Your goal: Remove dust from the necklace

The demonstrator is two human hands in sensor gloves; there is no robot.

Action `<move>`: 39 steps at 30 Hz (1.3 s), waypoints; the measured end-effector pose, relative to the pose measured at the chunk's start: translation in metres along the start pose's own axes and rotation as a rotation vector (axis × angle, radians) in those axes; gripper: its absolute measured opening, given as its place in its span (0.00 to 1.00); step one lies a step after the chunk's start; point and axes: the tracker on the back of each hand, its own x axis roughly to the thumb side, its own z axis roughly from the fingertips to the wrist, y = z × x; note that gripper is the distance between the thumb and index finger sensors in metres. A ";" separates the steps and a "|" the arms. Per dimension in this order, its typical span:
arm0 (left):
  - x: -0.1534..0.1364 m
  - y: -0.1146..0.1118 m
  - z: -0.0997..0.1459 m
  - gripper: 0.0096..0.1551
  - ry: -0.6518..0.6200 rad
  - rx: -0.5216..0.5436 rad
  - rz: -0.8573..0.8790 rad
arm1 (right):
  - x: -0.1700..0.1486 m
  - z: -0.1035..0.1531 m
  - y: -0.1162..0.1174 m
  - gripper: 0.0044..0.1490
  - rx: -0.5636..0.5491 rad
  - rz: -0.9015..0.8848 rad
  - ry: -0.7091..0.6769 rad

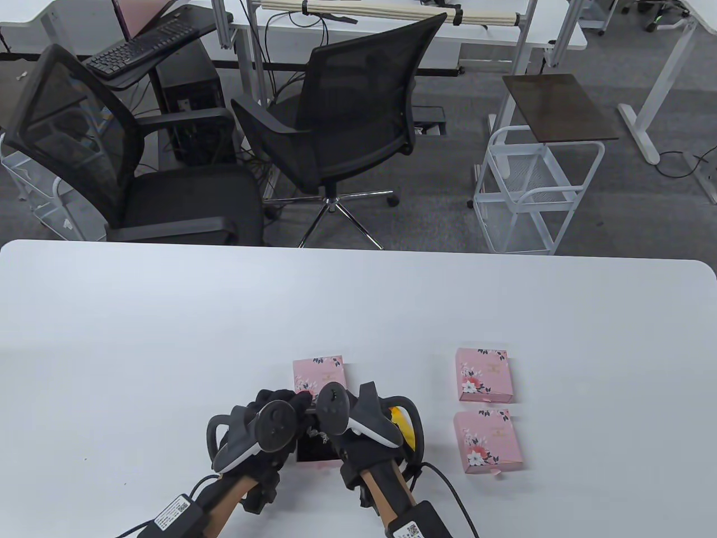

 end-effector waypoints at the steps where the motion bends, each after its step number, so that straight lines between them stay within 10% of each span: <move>1: -0.002 -0.001 -0.001 0.28 -0.002 -0.014 0.014 | 0.001 0.002 0.001 0.26 0.005 0.013 -0.010; 12: -0.013 -0.022 -0.012 0.35 -0.056 -0.197 0.098 | 0.008 0.025 0.041 0.39 0.109 0.216 -0.074; 39: -0.020 -0.025 -0.015 0.30 -0.038 -0.267 0.128 | 0.008 0.031 0.046 0.25 -0.184 0.375 -0.062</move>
